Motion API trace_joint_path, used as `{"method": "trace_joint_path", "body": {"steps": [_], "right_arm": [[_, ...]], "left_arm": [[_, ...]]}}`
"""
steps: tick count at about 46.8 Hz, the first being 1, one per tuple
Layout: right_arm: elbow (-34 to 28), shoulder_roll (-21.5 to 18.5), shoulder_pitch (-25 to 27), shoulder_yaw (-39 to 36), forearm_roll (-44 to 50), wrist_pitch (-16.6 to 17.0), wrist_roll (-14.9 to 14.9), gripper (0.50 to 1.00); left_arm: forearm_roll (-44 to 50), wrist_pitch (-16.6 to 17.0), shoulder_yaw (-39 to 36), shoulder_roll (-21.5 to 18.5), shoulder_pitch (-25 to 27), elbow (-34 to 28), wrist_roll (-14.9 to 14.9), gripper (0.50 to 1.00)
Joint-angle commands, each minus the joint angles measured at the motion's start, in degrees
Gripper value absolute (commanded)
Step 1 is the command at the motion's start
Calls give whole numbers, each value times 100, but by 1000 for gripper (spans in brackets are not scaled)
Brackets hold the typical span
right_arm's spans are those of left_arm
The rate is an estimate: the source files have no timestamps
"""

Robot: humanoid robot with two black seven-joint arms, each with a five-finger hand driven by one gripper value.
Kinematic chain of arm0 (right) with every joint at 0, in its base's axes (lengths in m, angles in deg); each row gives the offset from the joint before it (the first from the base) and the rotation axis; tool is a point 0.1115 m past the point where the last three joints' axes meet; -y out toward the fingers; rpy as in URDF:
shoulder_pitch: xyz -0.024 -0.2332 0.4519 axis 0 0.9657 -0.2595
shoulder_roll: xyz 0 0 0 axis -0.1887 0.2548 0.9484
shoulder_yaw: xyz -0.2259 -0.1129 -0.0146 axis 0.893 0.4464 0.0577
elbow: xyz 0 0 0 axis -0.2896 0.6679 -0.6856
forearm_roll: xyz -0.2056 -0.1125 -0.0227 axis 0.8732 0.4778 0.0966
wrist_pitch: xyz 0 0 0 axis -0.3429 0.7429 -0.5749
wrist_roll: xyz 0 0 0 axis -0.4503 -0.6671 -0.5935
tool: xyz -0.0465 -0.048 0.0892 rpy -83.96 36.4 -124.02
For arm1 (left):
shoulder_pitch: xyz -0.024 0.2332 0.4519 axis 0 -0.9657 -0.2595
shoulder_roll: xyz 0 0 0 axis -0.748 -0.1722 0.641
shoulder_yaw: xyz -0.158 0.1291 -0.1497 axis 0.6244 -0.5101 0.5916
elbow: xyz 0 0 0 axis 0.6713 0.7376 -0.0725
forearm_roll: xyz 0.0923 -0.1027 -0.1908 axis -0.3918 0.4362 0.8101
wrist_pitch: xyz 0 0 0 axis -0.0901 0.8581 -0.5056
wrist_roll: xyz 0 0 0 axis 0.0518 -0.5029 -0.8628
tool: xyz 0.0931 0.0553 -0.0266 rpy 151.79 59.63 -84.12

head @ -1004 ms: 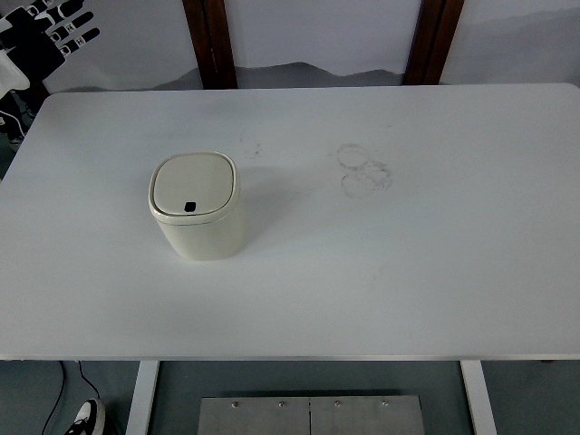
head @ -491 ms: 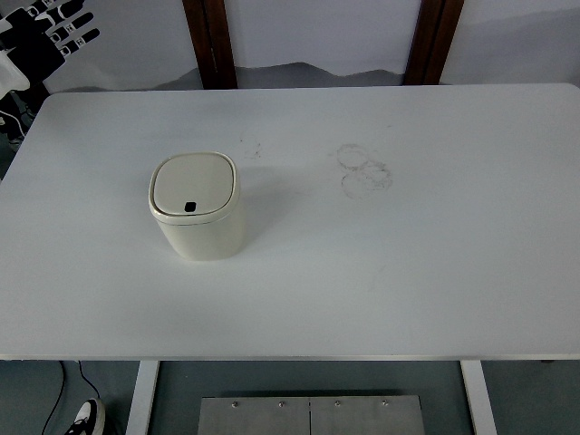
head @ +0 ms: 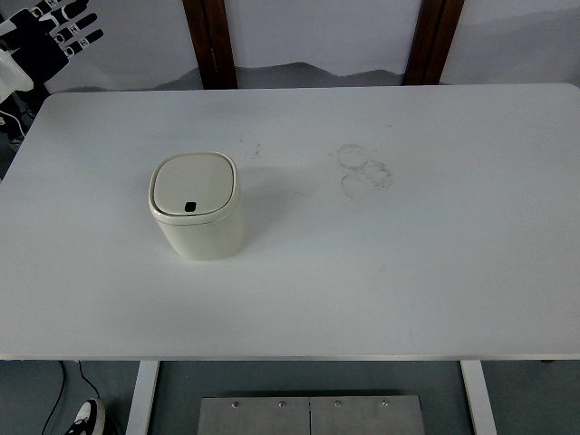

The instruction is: Close trash bin

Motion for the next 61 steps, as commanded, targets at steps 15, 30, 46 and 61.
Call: {"method": "trace_joint_path", "body": {"steps": [15,30,46,61], "right_arm": [[0,0,0,-2,0,-1,0,995],[0,0,0,-2,0,-1,0,995],[0,0,0,7,0,-1,0,995],[0,0,0,15,9,-1,9,995]], "left_arm": [[8,0,0,1,8,0,0,1000],[8,0,0,1,0,0,0,1000],[0,0,0,1,0,0,0,1000],[0,0,0,1,-9,0,0,1000]]}}
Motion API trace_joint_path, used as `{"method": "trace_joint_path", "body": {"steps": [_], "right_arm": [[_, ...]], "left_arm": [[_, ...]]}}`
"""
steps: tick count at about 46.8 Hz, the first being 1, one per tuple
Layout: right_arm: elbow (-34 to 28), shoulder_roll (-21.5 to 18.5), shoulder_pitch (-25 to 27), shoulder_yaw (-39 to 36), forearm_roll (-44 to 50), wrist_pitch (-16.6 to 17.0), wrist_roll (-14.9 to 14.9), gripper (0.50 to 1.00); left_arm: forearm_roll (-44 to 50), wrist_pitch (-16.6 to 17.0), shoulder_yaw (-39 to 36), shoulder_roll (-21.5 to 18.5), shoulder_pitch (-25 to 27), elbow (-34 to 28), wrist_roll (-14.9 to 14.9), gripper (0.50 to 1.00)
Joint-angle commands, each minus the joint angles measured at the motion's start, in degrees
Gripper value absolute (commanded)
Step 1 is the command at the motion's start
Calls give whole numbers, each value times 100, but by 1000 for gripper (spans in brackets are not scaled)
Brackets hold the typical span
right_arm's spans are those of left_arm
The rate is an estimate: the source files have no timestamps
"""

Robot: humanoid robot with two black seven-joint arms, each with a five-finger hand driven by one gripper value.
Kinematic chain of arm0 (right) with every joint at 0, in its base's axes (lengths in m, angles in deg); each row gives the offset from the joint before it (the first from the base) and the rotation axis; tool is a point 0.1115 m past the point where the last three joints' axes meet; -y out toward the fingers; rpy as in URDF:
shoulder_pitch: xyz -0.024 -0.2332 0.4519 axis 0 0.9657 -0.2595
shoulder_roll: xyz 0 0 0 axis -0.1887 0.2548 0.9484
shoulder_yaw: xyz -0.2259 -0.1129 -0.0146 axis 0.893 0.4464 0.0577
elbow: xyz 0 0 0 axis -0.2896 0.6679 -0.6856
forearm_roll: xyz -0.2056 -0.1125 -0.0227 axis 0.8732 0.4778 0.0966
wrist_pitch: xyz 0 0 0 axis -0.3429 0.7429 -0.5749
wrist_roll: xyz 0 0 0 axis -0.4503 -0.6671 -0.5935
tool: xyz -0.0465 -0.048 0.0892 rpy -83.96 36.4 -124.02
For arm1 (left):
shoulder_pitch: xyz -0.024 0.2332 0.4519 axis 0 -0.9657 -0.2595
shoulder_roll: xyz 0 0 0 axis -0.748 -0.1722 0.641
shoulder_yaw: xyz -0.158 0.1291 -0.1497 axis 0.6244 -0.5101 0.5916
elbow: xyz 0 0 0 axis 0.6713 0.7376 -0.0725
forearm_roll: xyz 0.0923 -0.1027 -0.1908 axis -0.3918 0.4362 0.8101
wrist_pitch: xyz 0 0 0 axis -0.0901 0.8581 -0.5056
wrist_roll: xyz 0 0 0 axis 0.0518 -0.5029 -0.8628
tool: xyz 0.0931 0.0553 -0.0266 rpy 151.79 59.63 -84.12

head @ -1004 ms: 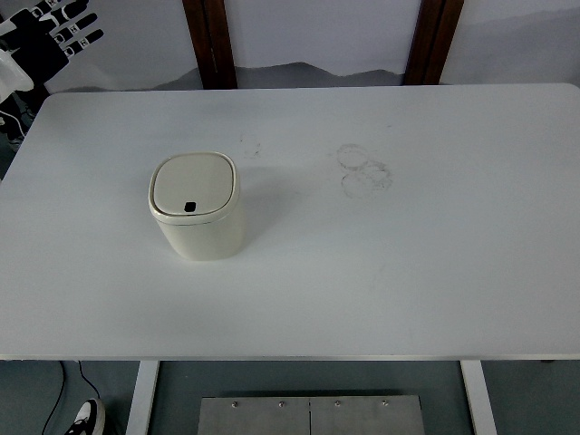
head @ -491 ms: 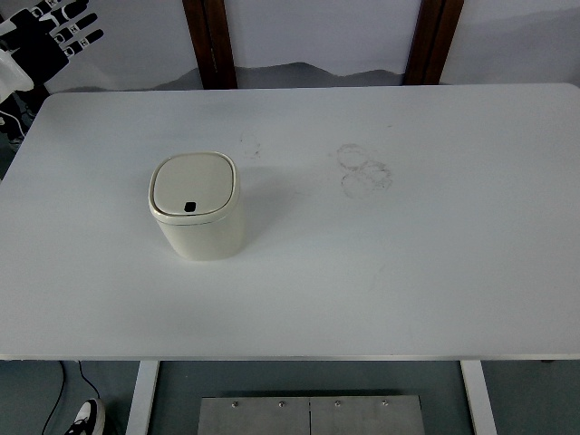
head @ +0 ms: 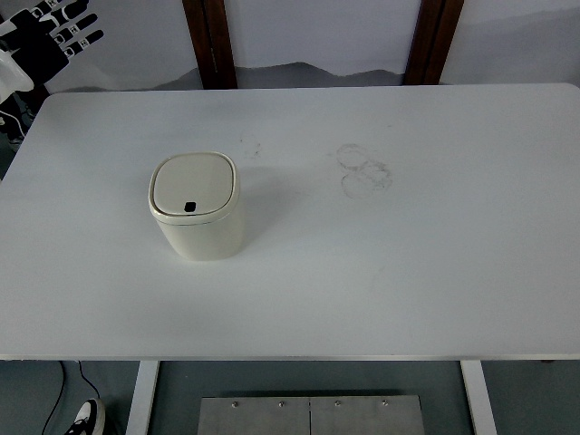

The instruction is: Close trash bin

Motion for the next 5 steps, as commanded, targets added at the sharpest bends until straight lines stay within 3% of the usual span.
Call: {"method": "trace_joint_path", "body": {"steps": [1,5], "right_arm": [[0,0,0,1,3,1,9,995],[0,0,0,1,3,1,9,995]], "left_arm": [[1,0,0,0,-1,0,0,1000],[1,0,0,0,-1,0,0,1000]]}}
